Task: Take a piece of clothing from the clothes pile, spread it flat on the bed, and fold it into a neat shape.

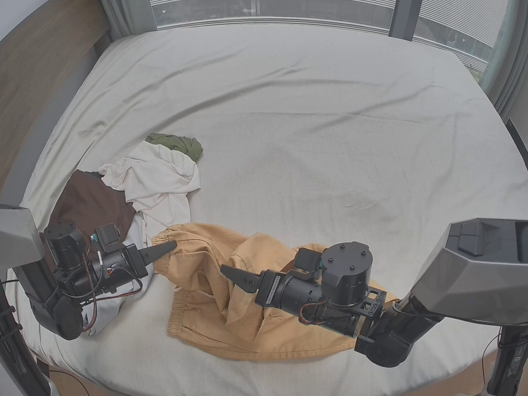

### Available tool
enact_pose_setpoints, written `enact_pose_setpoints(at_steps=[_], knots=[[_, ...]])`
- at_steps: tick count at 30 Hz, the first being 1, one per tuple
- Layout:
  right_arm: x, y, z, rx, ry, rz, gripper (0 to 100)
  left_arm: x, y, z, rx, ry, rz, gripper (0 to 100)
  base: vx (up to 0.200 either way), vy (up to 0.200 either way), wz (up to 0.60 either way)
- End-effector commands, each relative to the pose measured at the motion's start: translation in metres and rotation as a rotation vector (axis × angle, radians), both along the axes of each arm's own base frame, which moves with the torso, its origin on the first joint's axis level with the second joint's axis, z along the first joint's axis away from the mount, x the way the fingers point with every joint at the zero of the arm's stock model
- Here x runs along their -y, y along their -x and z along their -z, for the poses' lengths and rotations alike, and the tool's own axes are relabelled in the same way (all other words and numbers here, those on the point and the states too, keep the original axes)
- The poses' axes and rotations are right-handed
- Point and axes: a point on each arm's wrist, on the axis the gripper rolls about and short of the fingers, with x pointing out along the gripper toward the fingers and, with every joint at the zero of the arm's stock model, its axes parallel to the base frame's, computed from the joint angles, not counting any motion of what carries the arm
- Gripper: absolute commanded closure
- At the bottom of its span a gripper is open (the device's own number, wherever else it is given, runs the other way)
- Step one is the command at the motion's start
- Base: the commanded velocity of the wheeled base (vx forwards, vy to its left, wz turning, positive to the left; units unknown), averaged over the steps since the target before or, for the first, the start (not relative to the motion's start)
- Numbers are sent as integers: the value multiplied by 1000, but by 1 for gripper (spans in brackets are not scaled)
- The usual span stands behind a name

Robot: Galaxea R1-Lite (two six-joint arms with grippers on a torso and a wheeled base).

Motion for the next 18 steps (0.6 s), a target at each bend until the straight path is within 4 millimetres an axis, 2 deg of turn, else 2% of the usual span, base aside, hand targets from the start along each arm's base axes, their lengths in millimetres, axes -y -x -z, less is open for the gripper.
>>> enact_pose_setpoints(at_steps=[1,5,8,10,14,18], knots=[[14,11,-38,32,-86,0,0,1,-1,1,-3,0,2,100,0,0,0],[26,13,-53,40,-119,10,0,0,0,2,-8,-1,2,100,0,0,0],[30,13,-53,38,-118,4,0,1,0,2,-8,-1,3,100,0,0,0],[29,14,-49,28,-108,-4,0,1,0,2,-8,-1,3,100,0,0,0],[18,12,-24,-3,-66,-18,0,0,-1,2,-5,-1,0,100,0,0,0],[9,9,-9,-8,-55,-29,0,0,-1,1,-3,0,0,100,0,0,0]])
